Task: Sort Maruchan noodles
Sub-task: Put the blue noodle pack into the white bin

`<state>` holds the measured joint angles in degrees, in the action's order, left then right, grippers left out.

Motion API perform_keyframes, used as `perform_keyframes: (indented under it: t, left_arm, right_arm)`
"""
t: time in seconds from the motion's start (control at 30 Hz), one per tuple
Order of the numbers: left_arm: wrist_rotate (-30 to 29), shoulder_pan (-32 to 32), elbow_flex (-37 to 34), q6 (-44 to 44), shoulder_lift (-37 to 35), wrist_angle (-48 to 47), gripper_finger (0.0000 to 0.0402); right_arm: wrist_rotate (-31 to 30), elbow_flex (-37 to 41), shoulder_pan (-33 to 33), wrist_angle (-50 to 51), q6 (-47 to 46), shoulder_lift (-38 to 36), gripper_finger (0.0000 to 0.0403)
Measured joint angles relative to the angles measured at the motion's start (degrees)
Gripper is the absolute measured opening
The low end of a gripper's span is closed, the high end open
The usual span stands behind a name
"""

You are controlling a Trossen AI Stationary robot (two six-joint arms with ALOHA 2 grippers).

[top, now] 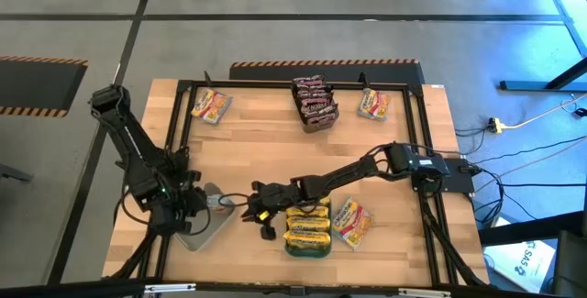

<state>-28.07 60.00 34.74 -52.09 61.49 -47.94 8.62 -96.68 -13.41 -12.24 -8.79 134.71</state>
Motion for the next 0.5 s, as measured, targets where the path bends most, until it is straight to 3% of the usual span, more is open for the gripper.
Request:
perform_keyframes:
  t: [0.13,0.27,0.5]
  left_arm:
    - [0.62,-1.13,0.0,0.15,0.0,0.08,0.0094]
    - [0.77,-1.13,0.0,0.17,0.0,0.1,0.0094]
    - [1.22,-1.13,0.0,0.22,0.0,0.65,0.0094]
  right_arm:
    - [-0.1,-0.05,0.75,-5.0,1.65,2.0,0.0005]
    - [-0.18,-0.11,1.6,-9.28,1.85,3.04,0.0018]
    - [-4.75,-0.09,4.21,-8.08,2.2,3.24,0.0023]
